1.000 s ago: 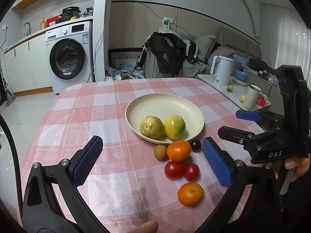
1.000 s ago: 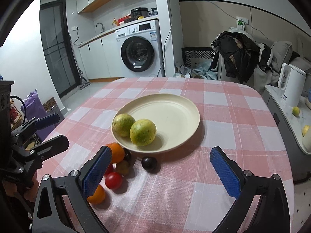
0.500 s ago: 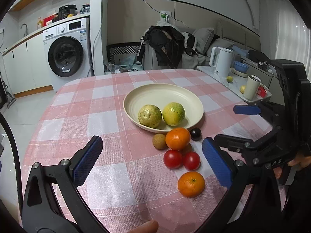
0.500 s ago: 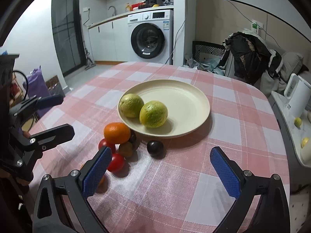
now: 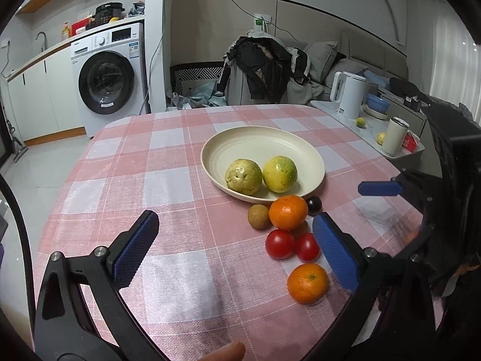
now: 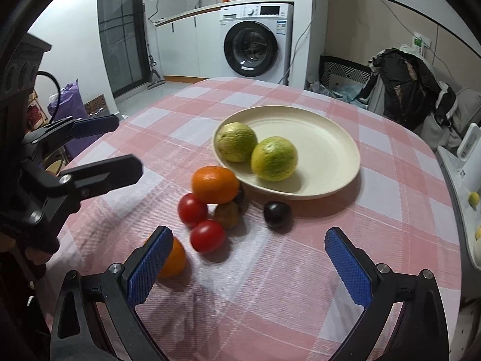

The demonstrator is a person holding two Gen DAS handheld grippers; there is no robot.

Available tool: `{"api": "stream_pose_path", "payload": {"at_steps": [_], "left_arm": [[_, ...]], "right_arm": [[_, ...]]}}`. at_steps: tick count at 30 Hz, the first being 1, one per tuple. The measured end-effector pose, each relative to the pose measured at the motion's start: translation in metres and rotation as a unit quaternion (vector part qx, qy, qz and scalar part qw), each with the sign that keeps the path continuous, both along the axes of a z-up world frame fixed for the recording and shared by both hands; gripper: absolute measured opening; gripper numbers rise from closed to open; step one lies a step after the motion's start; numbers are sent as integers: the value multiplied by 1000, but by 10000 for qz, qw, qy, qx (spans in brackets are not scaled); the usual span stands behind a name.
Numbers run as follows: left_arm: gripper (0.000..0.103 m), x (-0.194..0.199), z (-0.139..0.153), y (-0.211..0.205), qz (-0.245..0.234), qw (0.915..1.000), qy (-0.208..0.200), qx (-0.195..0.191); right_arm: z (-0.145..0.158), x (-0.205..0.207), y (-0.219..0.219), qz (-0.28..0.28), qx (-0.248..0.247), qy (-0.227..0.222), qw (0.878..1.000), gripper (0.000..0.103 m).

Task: Organize fruits
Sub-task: 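Withdraw both open tools from the plate, then close the right tool around the tangerine beside the tomatoes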

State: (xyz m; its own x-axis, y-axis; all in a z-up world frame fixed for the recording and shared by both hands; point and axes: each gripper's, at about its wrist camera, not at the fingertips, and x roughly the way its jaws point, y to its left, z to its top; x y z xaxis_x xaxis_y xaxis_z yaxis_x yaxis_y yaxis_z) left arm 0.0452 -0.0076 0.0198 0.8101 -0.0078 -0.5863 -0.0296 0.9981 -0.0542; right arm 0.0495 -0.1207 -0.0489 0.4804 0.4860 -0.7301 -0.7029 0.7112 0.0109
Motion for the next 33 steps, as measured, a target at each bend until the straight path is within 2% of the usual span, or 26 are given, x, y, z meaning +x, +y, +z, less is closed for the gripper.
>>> {"api": "stream_pose_path", "payload": {"at_steps": [6,9,18,19,21,26,31,33], "left_arm": [[102,1,1,6,69,9999,18,-72],[102,1,1,6,114,9999,8,-9],[102,-2,4,6,104,9999,-7,28],[102,-2,5,5,107,9999,-13,25],[102,-3,5,6,114,9999,-10,20],[102,-2,4,6,130,9999,35,21],[102,-1,3,5,126,9999,57,15],[102,0,1,5,120,9999,74,12]], "right_arm": [[0,-7,8,195,92,94,9997,103],[-2,-9,13,260,191,281,9991,103],[-13,-14,24,622,16,853,9944,101],[-14,-15,25,696,4,935,9932,99],[-17,-16,26,808,-5,1059,9911,89],[-24,-21,32,1023,-38,1229,9871,75],[-26,-28,35,1127,-9,1210,9862,63],[-25,-30,37,1137,-10,1149,9869,53]]}}
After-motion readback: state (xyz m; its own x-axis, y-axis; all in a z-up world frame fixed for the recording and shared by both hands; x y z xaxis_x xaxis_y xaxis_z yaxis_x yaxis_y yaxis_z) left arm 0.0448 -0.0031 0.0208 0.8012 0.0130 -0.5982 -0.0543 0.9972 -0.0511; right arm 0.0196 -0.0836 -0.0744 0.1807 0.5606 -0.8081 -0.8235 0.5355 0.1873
